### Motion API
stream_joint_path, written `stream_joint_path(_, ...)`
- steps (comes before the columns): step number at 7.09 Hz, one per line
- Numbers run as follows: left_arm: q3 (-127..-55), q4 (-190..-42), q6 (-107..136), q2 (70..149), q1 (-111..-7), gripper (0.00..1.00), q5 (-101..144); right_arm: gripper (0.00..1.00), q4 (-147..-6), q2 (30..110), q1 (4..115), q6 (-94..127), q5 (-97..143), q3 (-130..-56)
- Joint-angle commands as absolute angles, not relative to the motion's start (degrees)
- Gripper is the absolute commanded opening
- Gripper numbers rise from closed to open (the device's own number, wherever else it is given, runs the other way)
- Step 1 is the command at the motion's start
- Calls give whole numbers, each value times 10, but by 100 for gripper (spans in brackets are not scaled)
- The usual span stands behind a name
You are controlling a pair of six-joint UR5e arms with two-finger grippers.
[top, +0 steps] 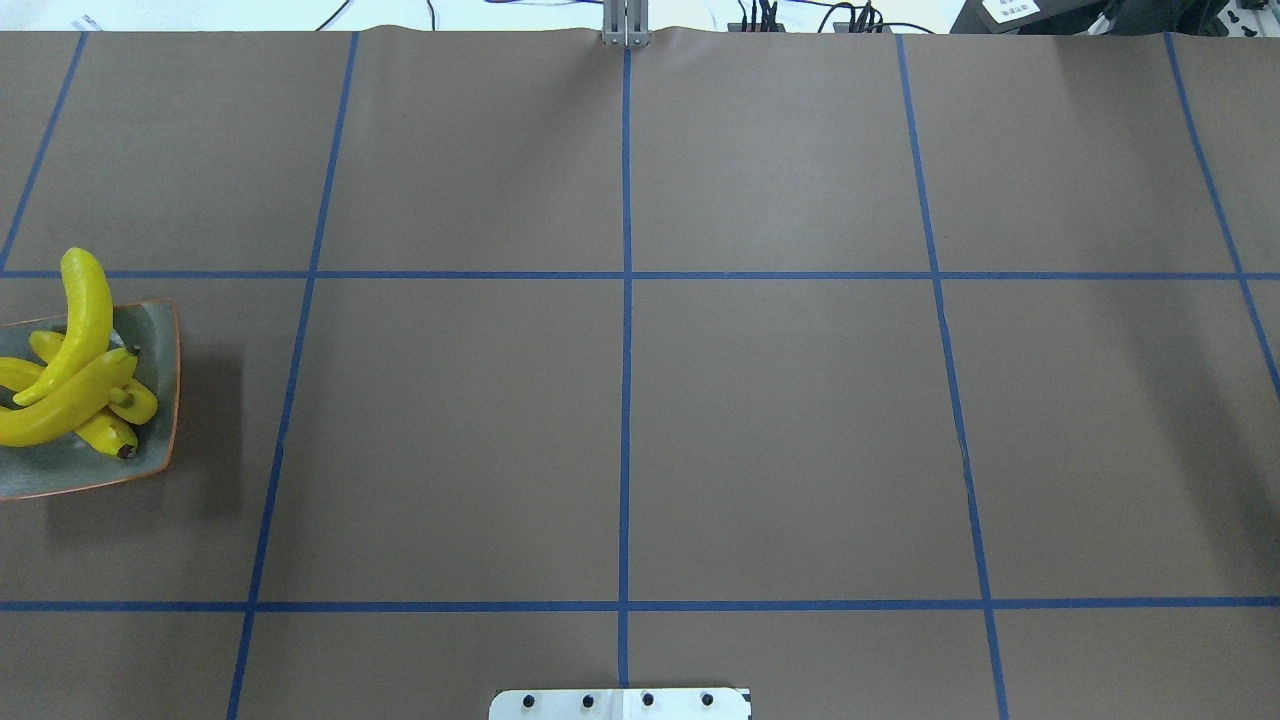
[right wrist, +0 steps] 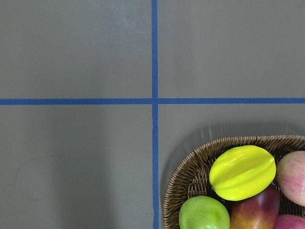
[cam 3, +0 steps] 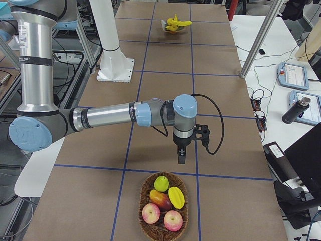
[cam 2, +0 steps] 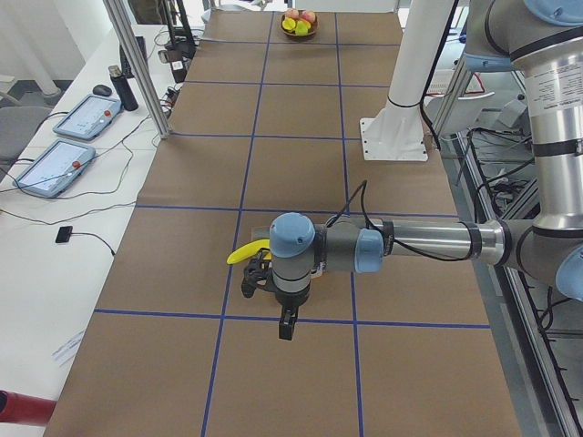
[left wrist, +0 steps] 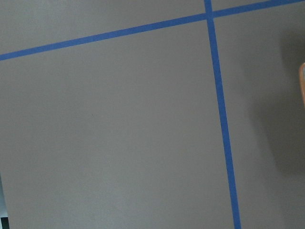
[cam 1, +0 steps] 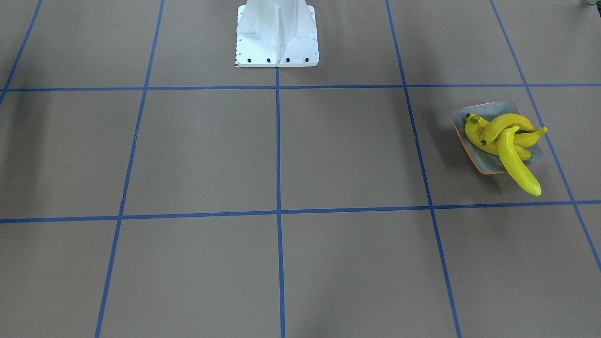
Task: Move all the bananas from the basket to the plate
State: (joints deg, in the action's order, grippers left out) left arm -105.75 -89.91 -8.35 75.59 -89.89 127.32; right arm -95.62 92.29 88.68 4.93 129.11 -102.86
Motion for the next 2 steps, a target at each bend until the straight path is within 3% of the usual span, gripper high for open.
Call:
stream_joint_path(1, -1079, -899, -83, 746, -899, 100, 1273, 100, -955, 923, 887, 48, 1292, -1030)
stream_joint_path(2, -1079, -899, -83, 746, -898, 100, 1273, 100, -956, 923, 887, 48, 1292, -1033)
